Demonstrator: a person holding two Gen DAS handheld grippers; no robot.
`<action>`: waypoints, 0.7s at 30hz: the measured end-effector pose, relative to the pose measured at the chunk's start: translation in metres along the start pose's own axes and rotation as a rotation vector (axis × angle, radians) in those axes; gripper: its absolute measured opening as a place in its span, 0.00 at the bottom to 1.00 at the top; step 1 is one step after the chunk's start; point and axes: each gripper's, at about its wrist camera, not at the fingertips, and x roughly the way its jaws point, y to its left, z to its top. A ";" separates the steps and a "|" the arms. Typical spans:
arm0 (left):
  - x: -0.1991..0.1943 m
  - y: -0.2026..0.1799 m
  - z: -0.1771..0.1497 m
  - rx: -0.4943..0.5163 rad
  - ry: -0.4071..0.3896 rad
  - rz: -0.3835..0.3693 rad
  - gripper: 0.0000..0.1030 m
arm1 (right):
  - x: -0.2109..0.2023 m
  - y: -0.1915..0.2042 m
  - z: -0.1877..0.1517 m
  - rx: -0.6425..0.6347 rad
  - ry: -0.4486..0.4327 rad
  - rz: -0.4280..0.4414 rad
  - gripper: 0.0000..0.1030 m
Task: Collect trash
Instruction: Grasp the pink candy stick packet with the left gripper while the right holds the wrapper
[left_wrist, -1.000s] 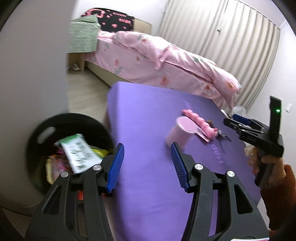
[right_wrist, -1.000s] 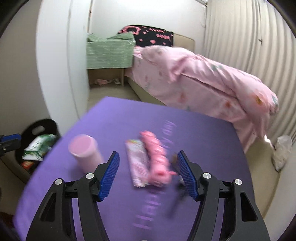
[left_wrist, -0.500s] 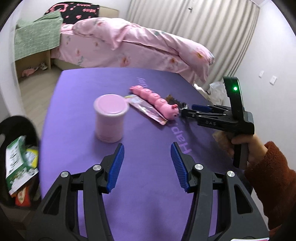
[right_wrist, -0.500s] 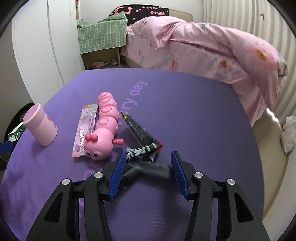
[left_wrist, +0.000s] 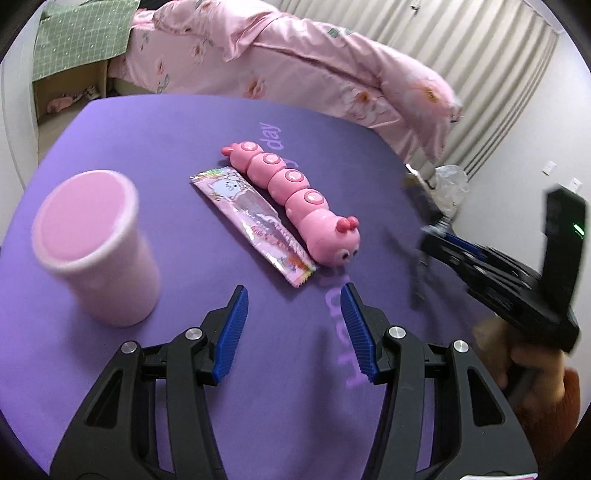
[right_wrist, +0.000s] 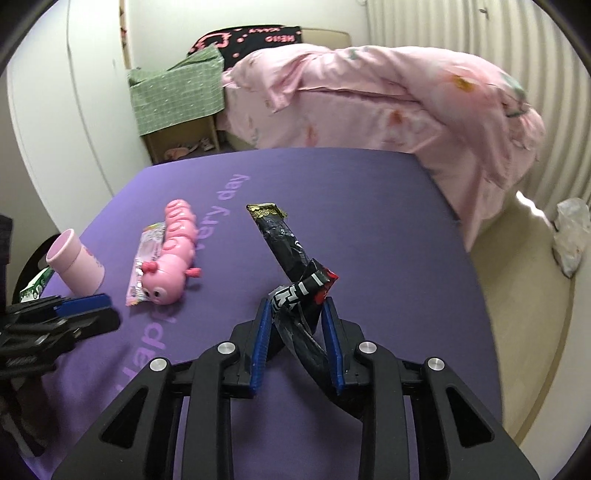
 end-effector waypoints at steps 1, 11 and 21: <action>0.003 0.000 0.002 -0.013 -0.006 0.008 0.45 | -0.003 -0.003 -0.001 0.004 -0.003 -0.007 0.26; 0.011 0.003 0.007 -0.018 0.027 0.048 0.08 | -0.010 -0.017 -0.009 0.053 -0.023 0.005 0.26; -0.041 0.023 -0.029 0.036 0.137 0.031 0.03 | -0.022 -0.003 -0.007 0.048 -0.052 0.023 0.26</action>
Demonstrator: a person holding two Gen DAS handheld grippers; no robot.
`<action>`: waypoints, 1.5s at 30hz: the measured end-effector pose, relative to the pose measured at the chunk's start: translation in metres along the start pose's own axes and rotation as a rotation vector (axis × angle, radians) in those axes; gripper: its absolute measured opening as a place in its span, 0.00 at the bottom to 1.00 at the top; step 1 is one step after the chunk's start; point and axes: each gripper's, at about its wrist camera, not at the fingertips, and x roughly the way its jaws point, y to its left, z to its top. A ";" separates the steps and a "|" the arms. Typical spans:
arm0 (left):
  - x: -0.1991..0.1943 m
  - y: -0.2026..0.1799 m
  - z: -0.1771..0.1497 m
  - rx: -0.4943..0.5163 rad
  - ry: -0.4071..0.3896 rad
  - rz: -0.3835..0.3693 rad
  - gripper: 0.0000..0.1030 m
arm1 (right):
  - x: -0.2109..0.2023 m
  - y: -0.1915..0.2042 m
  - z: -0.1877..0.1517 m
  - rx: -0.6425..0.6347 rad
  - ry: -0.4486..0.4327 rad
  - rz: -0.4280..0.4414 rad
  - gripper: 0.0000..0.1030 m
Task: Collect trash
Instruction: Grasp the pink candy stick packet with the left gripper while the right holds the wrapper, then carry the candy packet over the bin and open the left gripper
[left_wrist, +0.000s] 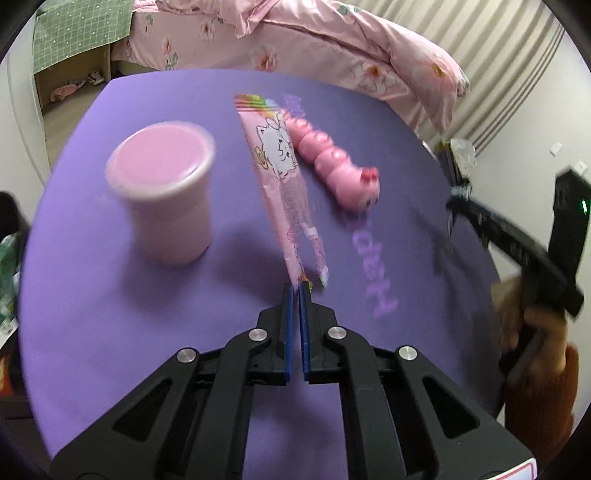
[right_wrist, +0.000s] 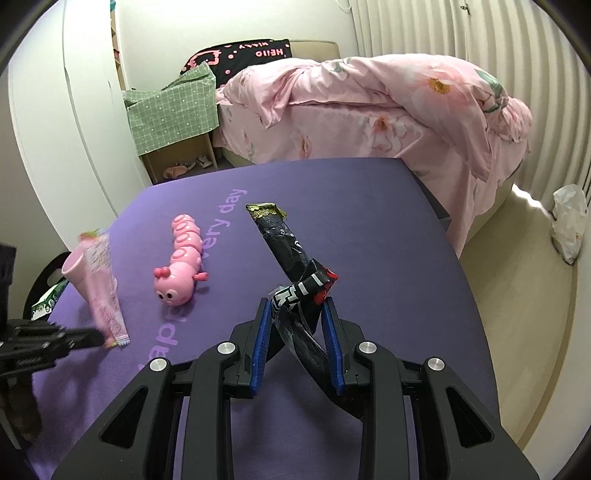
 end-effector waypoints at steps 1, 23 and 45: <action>-0.006 0.004 -0.007 0.010 0.020 -0.004 0.03 | -0.001 0.002 0.000 -0.005 -0.002 0.001 0.26; -0.056 0.045 -0.008 0.107 -0.120 0.001 0.40 | -0.024 0.042 0.002 -0.023 -0.043 0.080 0.26; -0.042 0.029 -0.027 0.200 -0.023 0.083 0.16 | -0.046 0.075 0.004 -0.060 -0.059 0.108 0.26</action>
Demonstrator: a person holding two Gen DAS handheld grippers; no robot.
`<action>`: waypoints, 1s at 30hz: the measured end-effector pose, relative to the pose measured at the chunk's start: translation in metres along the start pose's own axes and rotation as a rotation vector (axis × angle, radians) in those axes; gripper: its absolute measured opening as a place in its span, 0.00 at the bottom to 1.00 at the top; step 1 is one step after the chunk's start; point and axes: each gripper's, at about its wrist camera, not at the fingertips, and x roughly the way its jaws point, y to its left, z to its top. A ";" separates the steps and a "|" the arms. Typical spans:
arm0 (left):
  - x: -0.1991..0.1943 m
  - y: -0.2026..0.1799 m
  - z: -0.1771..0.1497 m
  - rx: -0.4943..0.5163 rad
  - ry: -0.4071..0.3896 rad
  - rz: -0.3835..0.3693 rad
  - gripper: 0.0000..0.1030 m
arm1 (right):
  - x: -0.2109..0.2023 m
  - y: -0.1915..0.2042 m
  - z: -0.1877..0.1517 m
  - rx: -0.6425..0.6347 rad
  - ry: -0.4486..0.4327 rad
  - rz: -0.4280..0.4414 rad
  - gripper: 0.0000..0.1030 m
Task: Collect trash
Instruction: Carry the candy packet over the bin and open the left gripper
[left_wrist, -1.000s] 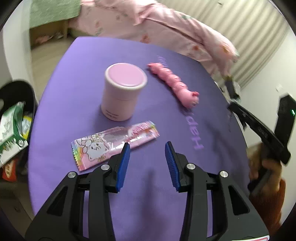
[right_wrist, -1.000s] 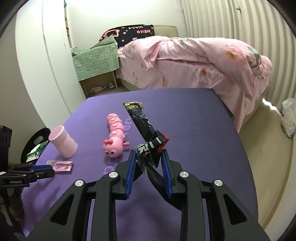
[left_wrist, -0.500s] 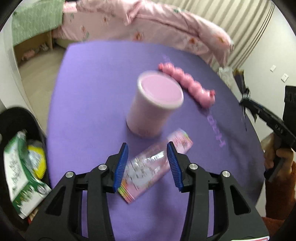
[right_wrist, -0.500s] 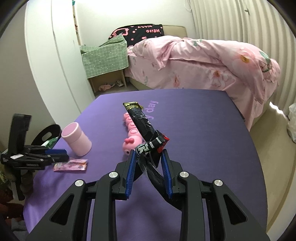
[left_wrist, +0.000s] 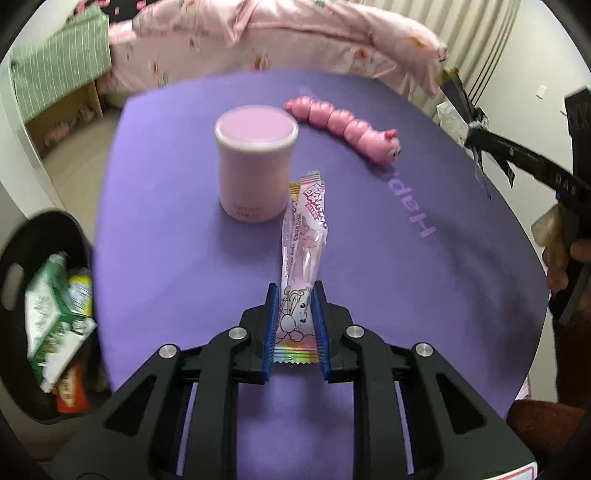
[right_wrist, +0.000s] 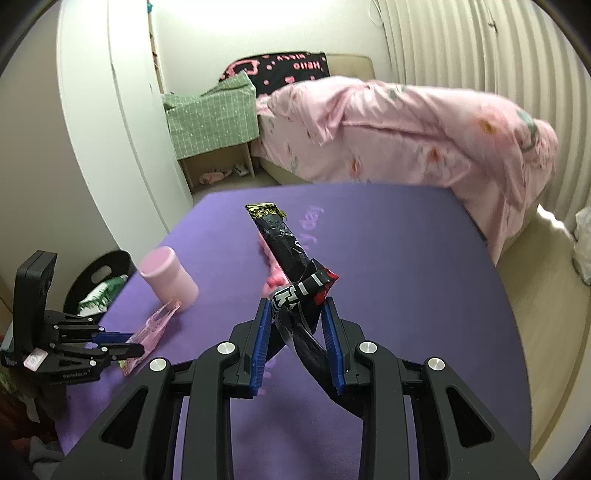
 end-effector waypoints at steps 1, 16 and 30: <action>-0.005 0.000 0.001 0.001 -0.014 0.005 0.16 | -0.007 0.006 0.005 -0.009 -0.021 0.003 0.26; -0.172 0.073 -0.014 -0.162 -0.327 0.249 0.16 | -0.045 0.151 0.084 -0.230 -0.201 0.180 0.26; -0.175 0.149 -0.050 -0.340 -0.330 0.281 0.16 | -0.003 0.236 0.097 -0.345 -0.133 0.245 0.26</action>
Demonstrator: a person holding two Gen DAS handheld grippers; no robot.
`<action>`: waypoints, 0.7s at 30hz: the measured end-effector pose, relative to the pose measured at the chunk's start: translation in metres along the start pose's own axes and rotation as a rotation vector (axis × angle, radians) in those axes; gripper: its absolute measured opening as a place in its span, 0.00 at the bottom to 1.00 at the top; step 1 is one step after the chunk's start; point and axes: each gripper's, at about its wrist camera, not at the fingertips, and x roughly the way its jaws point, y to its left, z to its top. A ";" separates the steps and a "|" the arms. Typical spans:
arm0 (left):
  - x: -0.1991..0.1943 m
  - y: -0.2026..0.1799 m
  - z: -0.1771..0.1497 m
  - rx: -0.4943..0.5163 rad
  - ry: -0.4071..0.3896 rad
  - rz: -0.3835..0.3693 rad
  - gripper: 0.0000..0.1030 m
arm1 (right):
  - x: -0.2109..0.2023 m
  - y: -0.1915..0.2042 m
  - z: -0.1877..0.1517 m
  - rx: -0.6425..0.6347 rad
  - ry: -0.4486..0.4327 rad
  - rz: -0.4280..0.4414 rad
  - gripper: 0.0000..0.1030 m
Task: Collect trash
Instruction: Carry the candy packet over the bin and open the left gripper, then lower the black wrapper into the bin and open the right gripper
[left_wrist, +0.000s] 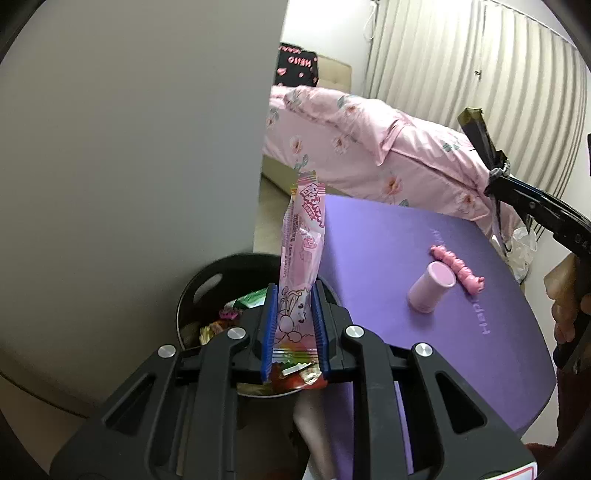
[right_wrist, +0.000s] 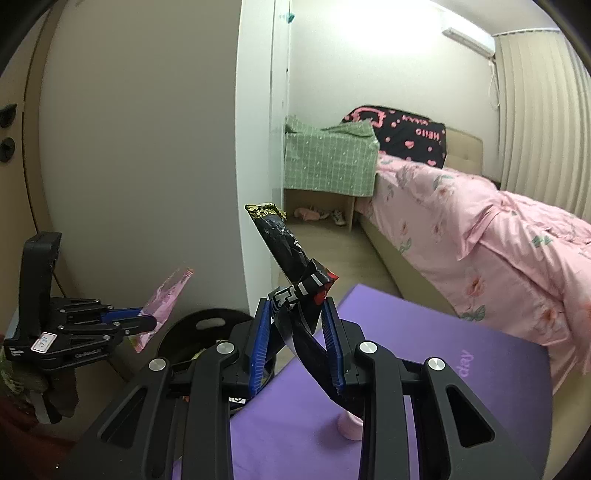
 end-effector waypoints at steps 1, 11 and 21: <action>0.003 0.002 -0.002 -0.006 0.007 -0.001 0.16 | 0.004 0.000 -0.001 0.000 0.007 0.001 0.26; 0.078 0.032 -0.035 -0.121 0.161 -0.058 0.16 | 0.044 0.005 -0.021 0.016 0.096 0.008 0.26; 0.081 0.037 -0.034 -0.151 0.159 -0.060 0.40 | 0.064 0.001 -0.036 0.053 0.140 0.019 0.27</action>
